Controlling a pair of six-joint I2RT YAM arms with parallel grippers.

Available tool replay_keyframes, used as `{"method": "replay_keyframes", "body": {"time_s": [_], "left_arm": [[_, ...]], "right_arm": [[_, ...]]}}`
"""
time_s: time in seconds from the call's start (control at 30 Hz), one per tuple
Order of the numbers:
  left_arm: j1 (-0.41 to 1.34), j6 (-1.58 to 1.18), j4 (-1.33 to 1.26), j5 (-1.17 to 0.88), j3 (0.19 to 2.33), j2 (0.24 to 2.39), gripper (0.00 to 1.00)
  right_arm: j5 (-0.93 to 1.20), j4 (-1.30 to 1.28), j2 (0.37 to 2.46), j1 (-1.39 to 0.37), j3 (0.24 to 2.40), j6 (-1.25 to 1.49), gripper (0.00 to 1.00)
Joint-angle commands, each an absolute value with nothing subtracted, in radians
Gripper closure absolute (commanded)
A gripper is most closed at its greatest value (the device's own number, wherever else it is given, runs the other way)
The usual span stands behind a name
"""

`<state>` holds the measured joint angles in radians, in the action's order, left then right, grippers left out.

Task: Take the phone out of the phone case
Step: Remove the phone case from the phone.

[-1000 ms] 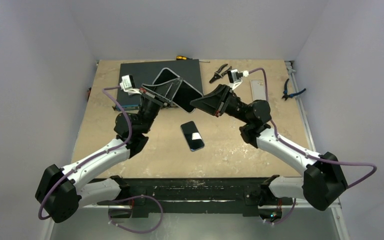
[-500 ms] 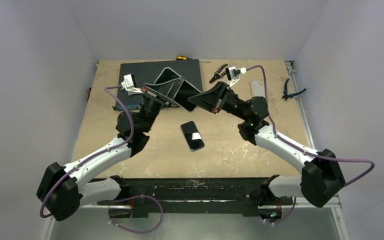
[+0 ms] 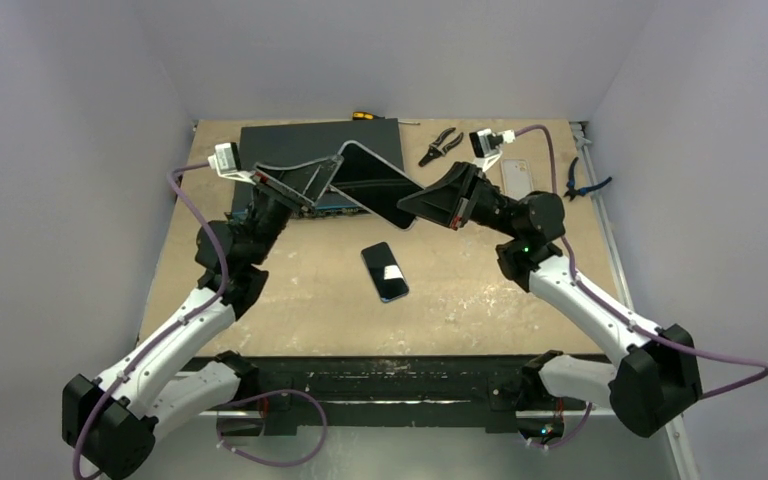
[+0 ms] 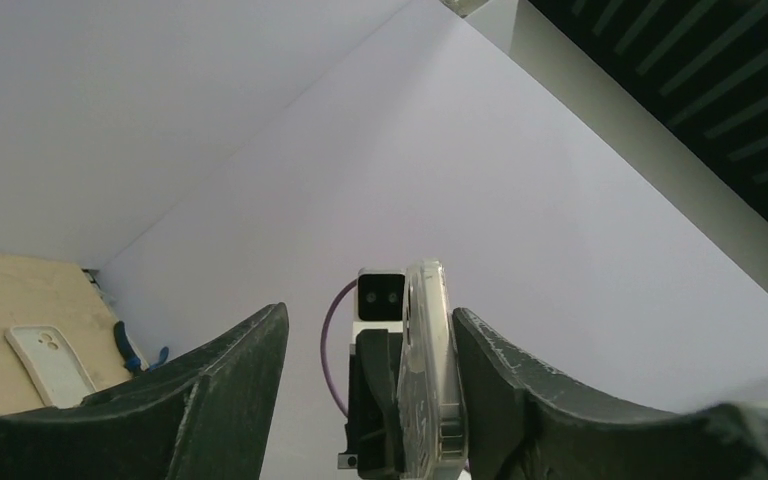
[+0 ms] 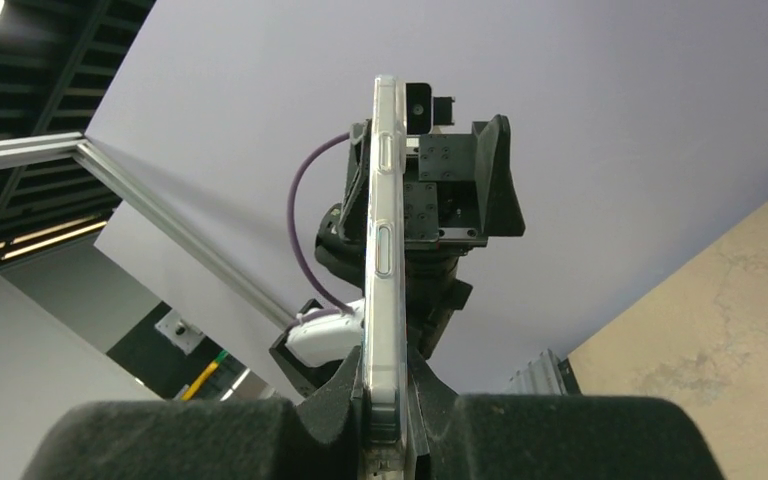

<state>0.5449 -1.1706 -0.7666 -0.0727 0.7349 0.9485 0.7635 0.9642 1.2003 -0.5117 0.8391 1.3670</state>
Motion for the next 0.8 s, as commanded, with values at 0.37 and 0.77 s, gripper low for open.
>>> {"method": "replay_keyframes", "body": {"time_s": [0.37,0.77], "left_arm": [[0.459,-1.393,-1.084,-0.49,0.804,1.087,0.34],[0.46,-1.328,-0.959,-0.543,0.825,1.062,0.51]], "right_arm": [[0.851,0.841,1.09,-0.491,0.905,1.294,1.0],[0.812,0.744,1.085,-0.484,0.928,1.229,1.0]]}}
